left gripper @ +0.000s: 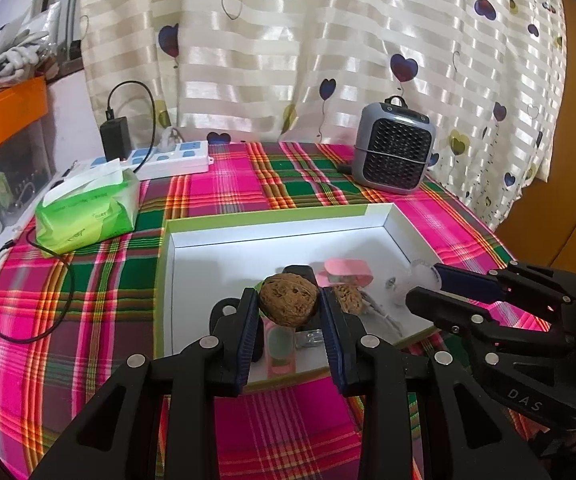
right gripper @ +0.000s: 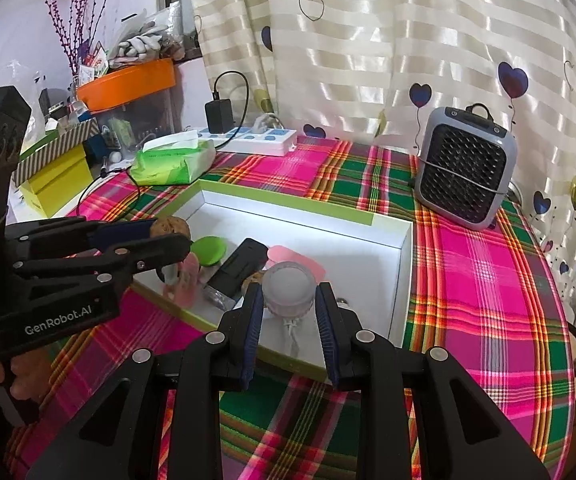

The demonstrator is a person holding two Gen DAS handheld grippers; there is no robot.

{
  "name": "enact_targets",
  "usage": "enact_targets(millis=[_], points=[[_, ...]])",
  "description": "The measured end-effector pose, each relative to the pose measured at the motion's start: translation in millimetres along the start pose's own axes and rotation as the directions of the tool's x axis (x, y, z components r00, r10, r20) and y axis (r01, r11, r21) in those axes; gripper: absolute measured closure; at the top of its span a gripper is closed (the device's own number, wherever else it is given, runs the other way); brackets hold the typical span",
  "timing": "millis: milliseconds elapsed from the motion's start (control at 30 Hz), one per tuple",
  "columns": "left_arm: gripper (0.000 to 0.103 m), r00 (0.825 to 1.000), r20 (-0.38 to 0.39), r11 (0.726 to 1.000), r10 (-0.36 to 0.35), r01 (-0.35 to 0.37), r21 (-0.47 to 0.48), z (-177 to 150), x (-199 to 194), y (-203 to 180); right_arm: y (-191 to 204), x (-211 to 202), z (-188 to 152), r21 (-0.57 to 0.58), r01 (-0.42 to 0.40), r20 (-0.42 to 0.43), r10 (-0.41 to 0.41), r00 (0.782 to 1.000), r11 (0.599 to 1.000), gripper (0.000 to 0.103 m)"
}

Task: Organize objects
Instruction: 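Carry the walnut and white container with both tools over the box, then lower and release the walnut and white container inside the box with both tools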

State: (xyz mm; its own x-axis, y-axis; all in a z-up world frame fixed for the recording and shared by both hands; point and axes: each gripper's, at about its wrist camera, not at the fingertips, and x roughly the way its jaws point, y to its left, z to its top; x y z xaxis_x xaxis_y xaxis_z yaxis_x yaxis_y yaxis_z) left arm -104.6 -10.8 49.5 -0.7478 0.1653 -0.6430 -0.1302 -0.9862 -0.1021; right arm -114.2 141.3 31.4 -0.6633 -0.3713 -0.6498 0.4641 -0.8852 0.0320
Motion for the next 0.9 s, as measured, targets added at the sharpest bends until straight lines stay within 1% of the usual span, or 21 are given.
enact_targets(millis=[333, 567, 700, 900], points=[[0.074, 1.000, -0.011, 0.999, -0.017, 0.018, 0.034, -2.1, 8.3, -9.1, -0.8, 9.4, -3.0, 0.005, -0.012, -0.023, 0.012, 1.000, 1.000, 0.075], [0.074, 1.000, -0.008, 0.998, -0.020, 0.021, 0.053, -2.3, 10.4, -14.7, 1.9, 16.7, -5.5, 0.006, -0.034, -0.043, 0.034, 0.999, 0.999, 0.075], [0.074, 1.000, -0.003, 0.997, -0.023, 0.023, 0.077, -3.3, 10.0, -20.5, 2.4, 18.8, -6.4, 0.006, -0.034, -0.050, 0.035, 0.998, 0.999, 0.075], [0.074, 1.000, -0.002, 0.996, -0.026, 0.026, 0.086, -4.1, 11.2, -22.4, 1.3, 22.5, -7.2, 0.009, -0.031, -0.061, 0.031, 0.998, 0.999, 0.075]])
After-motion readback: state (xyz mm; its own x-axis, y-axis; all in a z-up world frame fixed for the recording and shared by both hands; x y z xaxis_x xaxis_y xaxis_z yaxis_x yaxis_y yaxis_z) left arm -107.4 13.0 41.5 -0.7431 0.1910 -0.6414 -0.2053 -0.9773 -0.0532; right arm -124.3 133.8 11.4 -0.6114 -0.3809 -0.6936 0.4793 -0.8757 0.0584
